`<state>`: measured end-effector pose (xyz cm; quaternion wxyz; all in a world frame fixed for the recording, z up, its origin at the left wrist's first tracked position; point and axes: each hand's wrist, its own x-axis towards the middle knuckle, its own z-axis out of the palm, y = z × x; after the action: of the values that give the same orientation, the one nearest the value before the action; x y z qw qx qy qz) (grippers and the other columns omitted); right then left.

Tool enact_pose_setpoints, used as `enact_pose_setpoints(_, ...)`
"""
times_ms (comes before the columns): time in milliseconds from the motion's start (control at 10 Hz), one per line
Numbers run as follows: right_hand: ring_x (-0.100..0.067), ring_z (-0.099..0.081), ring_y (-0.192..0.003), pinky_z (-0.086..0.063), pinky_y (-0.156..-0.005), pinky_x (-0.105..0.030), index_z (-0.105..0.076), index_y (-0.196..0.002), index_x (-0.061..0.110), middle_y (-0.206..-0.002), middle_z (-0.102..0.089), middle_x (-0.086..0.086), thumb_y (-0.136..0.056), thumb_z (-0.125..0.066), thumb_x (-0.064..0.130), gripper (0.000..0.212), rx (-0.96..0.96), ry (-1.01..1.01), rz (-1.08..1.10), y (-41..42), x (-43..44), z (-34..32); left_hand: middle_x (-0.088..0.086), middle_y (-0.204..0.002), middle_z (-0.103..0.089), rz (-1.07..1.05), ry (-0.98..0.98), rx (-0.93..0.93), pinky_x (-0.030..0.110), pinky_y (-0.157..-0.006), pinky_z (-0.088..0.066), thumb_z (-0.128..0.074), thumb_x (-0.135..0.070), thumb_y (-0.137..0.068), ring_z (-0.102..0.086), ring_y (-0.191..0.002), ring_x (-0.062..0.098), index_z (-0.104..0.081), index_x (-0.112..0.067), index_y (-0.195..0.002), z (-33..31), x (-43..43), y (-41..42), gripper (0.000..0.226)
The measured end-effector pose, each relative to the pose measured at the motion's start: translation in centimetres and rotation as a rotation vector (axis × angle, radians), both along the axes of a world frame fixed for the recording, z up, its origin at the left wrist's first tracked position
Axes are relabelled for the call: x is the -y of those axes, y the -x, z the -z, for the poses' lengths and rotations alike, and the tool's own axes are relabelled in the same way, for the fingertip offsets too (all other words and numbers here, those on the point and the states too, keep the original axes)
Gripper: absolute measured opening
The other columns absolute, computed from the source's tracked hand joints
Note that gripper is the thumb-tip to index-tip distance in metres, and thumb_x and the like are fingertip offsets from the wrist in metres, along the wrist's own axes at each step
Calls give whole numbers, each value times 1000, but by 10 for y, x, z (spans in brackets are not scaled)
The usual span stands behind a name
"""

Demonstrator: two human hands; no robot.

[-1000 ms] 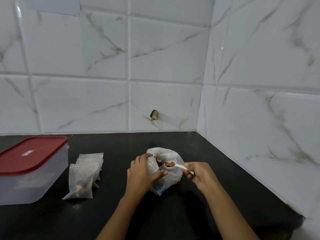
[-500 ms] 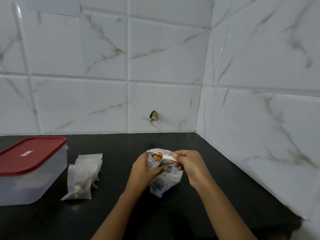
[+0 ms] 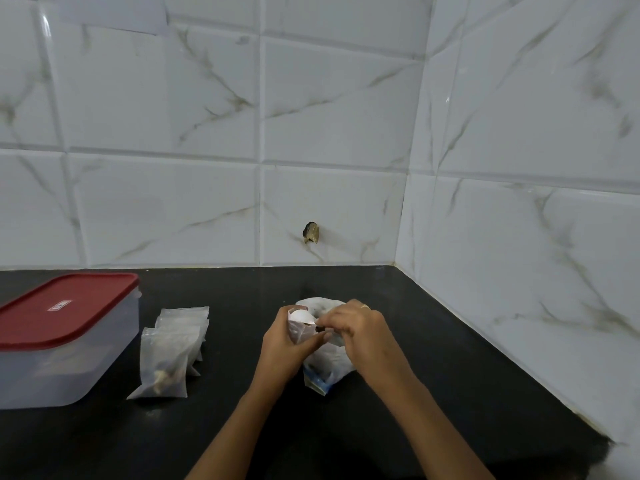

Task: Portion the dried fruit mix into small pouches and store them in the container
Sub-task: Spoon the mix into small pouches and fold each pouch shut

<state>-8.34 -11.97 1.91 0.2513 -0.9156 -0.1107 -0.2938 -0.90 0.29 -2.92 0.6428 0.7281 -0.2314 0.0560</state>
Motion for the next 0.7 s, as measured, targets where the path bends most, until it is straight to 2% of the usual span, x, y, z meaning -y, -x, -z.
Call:
enact_pose_setpoints(100, -22, -58, -90, -39, -79, -22, -74, -90, 1, -91, -68, -15, -74, -55, -19, 32, -71, 87, -21, 2, -1, -2, -5, -94, -65, -1, 37, 1, 15, -64, -51, -79, -17, -72, -64, -88, 9, -52, -36, -94, 2, 1, 0, 40)
enact_pose_setpoints(200, -8, -63, -77, -48, -73, -16, -77, -75, 11, -76, -74, -2, -54, -81, 3, 22, 220, 268, -22, -9, 8, 6, -6, -95, -65, 3, 66, -3, 16, -65, -51, -79, -18, -72, -64, -89, 7, -52, -37, -95, 2, 2, 1, 41)
enact_pose_setpoints(300, -7, -59, -82, -44, -74, -5, -77, -85, 8, -85, -73, -4, -78, -63, -2, 18, 187, -141, 9, -9, 6, 6, -8, -99, -65, 12, 71, -10, 15, -67, -50, -81, -25, -70, -63, -92, 4, -53, -35, -101, 2, 3, 0, 43)
enact_pose_setpoints(400, -2, -62, -70, -47, -67, -5, -75, -94, 15, -83, -69, 8, -84, -63, 1, 21, -75, -575, 115, -7, 13, 5, -14, -104, -59, 18, 46, -31, 12, -66, -46, -79, -28, -72, -58, -94, 0, -49, -32, -109, 3, 3, 1, 48)
enact_pose_setpoints(500, -7, -62, -64, -51, -63, -13, -74, -94, 14, -80, -71, -2, -84, -64, 3, 18, -161, -796, 180, -7, 18, 5, -16, -103, -51, -13, -2, -37, 12, -66, -42, -77, -29, -73, -52, -93, -2, -44, -29, -114, 6, 3, 0, 52)
enact_pose_setpoints(600, -10, -63, -63, -52, -64, -14, -74, -94, 11, -79, -71, -7, -86, -62, 4, 16, -143, -753, 320, -14, 23, 13, -15, -102, -50, -36, -9, -32, 12, -66, -43, -77, -23, -74, -52, -92, -1, -44, -26, -117, 10, 4, -1, 54)
enact_pose_setpoints(700, -12, -65, -76, -48, -70, -12, -73, -99, 8, -93, -72, -7, -89, -57, 4, 19, -158, -563, 393, -21, 21, 20, -15, -102, -48, -45, -12, -11, 7, -62, -44, -74, -15, -77, -51, -91, -3, -42, -26, -116, 13, 5, 1, 52)
